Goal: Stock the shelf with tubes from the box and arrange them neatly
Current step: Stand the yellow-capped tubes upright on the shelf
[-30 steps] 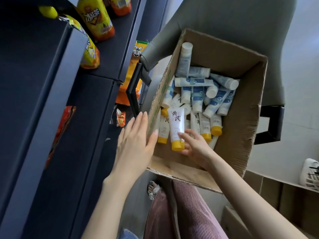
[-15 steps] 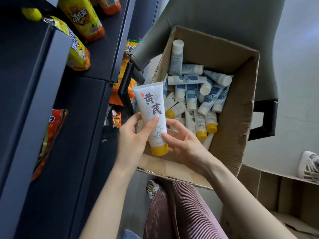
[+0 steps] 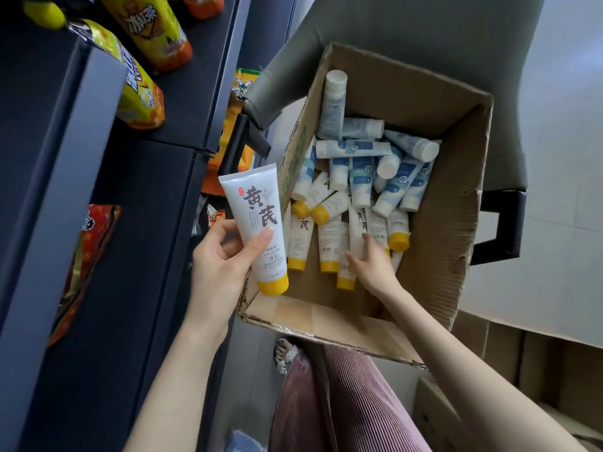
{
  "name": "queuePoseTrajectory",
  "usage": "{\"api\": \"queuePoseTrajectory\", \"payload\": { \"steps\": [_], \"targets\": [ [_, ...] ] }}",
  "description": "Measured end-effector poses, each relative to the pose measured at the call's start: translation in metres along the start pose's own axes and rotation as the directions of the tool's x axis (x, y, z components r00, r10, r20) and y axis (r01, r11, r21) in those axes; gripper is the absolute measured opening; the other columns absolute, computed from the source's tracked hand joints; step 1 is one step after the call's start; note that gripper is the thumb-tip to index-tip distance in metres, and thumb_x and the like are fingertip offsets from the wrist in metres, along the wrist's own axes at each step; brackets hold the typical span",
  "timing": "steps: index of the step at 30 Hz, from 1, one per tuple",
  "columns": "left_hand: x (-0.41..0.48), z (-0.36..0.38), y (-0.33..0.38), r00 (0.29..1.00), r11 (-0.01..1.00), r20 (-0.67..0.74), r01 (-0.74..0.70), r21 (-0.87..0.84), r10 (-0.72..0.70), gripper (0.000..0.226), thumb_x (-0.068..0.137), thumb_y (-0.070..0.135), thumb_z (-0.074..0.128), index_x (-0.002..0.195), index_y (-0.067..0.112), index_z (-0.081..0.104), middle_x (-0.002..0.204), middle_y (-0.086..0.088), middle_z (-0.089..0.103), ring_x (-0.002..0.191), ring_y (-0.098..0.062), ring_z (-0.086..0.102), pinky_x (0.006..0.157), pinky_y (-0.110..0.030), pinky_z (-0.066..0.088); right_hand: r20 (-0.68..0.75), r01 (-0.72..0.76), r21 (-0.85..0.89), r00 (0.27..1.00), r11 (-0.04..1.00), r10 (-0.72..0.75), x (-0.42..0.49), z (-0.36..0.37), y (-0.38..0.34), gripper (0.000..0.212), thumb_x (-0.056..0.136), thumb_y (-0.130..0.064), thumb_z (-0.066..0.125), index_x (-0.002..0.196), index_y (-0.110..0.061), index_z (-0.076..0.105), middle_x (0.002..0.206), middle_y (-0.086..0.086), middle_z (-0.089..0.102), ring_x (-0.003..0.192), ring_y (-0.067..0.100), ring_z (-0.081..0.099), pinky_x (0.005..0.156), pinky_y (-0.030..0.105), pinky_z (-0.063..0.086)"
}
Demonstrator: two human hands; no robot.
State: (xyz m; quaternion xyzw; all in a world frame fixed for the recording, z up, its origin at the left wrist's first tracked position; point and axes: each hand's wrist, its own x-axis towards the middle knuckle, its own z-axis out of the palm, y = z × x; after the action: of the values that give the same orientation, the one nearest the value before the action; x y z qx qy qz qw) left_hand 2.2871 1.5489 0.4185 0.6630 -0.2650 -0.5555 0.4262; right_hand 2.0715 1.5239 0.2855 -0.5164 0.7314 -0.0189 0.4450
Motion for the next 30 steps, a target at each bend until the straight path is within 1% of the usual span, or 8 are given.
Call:
{"api": "queuePoseTrajectory", "payload": {
  "steps": [4,8,12,15,21,25,28,30],
  "targets": [
    [0.000,-0.004,-0.003,1.000,1.000,0.022,0.016,0.024,-0.016,0.035,0.069,0.034,0.070,0.099,0.020,0.060,0.100,0.011,0.073,0.095,-0.008,0.069,0.078,-0.027,0.058,-0.023,0.008,-0.078,1.000,0.997,-0.010,0.008,0.014,-0.003,0.048,0.094,-0.018,0.056,0.132,0.004,0.038,0.133,0.022,0.046,0.124,0.035,0.044,0.101,0.037,0.038],
    [0.001,-0.002,-0.006,0.999,0.999,0.020,0.036,0.007,-0.036,0.035,0.069,0.034,0.069,0.100,0.020,0.060,0.102,0.009,0.072,0.098,-0.010,0.068,0.081,-0.032,0.056,-0.090,-0.006,0.073,0.996,0.997,0.013,0.007,0.020,-0.010,0.056,0.091,-0.011,0.059,0.138,0.000,0.032,0.133,0.020,0.049,0.122,0.033,0.048,0.098,0.035,0.041],
    [0.002,0.001,-0.003,0.999,1.000,0.030,0.029,0.001,-0.029,0.034,0.068,0.035,0.069,0.098,0.021,0.060,0.100,0.011,0.072,0.097,-0.009,0.068,0.077,-0.027,0.058,-0.089,-0.172,0.271,0.975,0.947,0.203,0.012,0.031,-0.012,0.064,0.088,-0.019,0.065,0.139,-0.002,0.032,0.142,0.018,0.039,0.132,0.032,0.038,0.110,0.041,0.033],
    [0.002,-0.002,-0.002,0.999,1.000,0.039,0.023,0.014,-0.023,0.034,0.069,0.034,0.069,0.098,0.020,0.060,0.100,0.011,0.073,0.095,-0.007,0.068,0.078,-0.024,0.057,-0.050,-0.297,0.317,0.943,0.901,0.329,0.020,0.043,-0.014,0.061,0.087,-0.026,0.066,0.136,-0.001,0.038,0.141,0.019,0.038,0.131,0.035,0.038,0.110,0.043,0.033],
    [0.001,-0.014,-0.006,1.000,0.999,0.011,0.020,0.026,-0.020,0.033,0.069,0.032,0.068,0.097,0.019,0.060,0.100,0.010,0.073,0.096,-0.009,0.068,0.078,-0.026,0.058,0.095,-0.469,0.537,0.860,0.702,0.502,0.036,0.038,-0.017,0.058,0.080,-0.015,0.074,0.129,-0.004,0.044,0.134,0.014,0.051,0.123,0.032,0.050,0.102,0.046,0.044],
    [-0.005,-0.016,-0.007,1.000,1.000,0.000,-0.001,0.024,0.001,0.032,0.069,0.032,0.068,0.096,0.017,0.060,0.098,0.009,0.073,0.094,-0.009,0.069,0.074,-0.024,0.058,0.241,-0.494,0.624,0.858,0.605,0.453,0.026,0.028,-0.018,0.061,0.082,-0.008,0.072,0.132,-0.002,0.039,0.132,0.014,0.052,0.117,0.031,0.054,0.094,0.046,0.049],
    [-0.011,-0.018,-0.006,1.000,0.999,-0.005,-0.029,0.029,0.029,0.031,0.069,0.032,0.068,0.096,0.019,0.060,0.097,0.012,0.073,0.093,-0.006,0.069,0.071,-0.020,0.057,0.335,-0.481,0.672,0.876,0.563,0.348,0.008,0.026,-0.026,0.069,0.084,-0.004,0.069,0.140,0.000,0.029,0.137,0.016,0.047,0.116,0.029,0.054,0.077,0.040,0.053],
    [-0.017,-0.021,-0.005,0.999,0.999,-0.011,-0.043,0.021,0.044,0.031,0.070,0.032,0.067,0.097,0.020,0.060,0.096,0.013,0.073,0.092,-0.006,0.069,0.069,-0.020,0.057,0.427,-0.495,0.726,0.868,0.477,0.251,-0.006,0.023,-0.033,0.068,0.085,0.001,0.065,0.142,0.004,0.027,0.135,0.020,0.049,0.118,0.033,0.055,0.070,0.035,0.053]
  ]
}}
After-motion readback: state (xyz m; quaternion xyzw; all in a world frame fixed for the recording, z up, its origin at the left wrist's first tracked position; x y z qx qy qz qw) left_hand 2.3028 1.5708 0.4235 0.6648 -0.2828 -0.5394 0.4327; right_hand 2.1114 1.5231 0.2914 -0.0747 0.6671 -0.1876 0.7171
